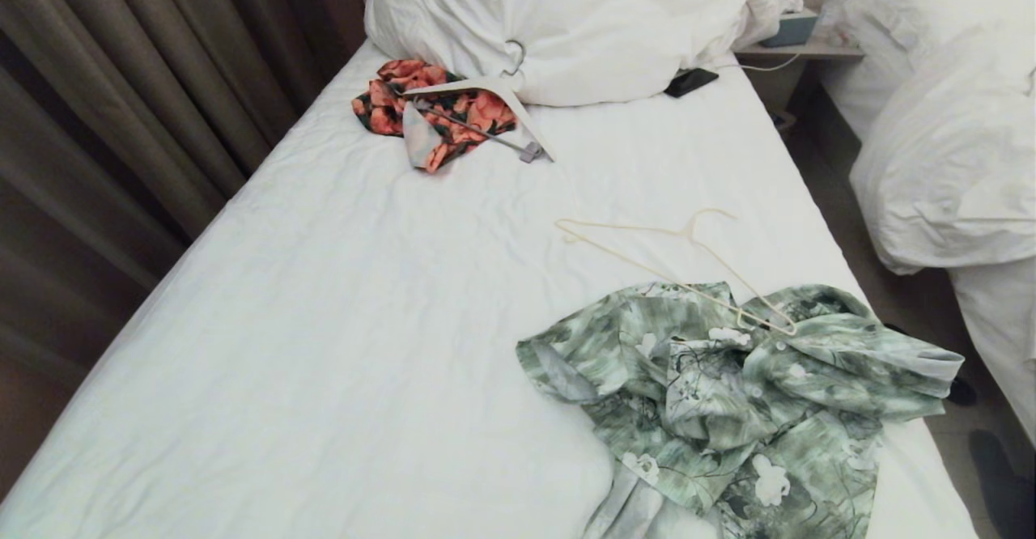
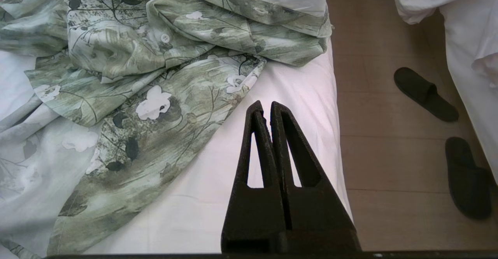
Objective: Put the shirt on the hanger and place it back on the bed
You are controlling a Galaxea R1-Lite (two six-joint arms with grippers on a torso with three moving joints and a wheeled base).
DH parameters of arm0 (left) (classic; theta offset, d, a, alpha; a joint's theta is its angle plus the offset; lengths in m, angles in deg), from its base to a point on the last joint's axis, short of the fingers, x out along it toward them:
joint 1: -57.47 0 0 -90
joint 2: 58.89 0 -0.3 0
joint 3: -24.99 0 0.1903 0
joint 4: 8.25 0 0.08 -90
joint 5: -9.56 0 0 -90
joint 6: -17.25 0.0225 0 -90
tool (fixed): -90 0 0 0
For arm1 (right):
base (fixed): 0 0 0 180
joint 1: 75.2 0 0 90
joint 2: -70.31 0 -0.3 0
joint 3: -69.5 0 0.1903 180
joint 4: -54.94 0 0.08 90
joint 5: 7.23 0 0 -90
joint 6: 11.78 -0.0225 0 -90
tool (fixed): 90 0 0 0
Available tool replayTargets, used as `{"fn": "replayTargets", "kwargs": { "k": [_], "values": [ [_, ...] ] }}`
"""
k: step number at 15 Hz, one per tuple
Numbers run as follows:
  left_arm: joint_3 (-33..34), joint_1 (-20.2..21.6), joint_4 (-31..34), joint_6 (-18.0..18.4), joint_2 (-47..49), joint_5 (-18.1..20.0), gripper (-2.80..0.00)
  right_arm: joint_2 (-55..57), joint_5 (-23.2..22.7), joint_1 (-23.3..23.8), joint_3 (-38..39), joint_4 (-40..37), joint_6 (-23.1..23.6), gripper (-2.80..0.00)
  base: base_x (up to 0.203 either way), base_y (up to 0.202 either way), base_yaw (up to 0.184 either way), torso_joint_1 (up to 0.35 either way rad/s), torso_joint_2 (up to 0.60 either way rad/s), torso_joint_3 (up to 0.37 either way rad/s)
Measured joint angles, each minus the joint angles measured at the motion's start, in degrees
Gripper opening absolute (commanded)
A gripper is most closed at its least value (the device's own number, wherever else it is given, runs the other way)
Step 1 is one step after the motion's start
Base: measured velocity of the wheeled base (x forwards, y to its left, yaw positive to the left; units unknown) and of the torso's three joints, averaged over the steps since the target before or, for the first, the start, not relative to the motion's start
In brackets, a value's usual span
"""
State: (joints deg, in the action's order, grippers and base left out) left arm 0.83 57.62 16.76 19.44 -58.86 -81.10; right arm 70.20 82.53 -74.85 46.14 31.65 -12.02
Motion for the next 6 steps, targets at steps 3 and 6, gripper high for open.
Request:
{"fn": "replayTargets", "kwargs": {
  "k": [3,6],
  "values": [
    [0.0,0.0,0.0,0.0,0.0,0.0,-2.8,0.0,0.2,0.1,0.0,0.1,-0.6,-2.8,0.0,0.0,0.0,0.0,0.0,0.0],
    [0.0,0.0,0.0,0.0,0.0,0.0,-2.8,0.0,0.3,0.0,0.0,0.2,-0.6,-2.8,0.0,0.0,0.0,0.0,0.0,0.0]
  ]
}}
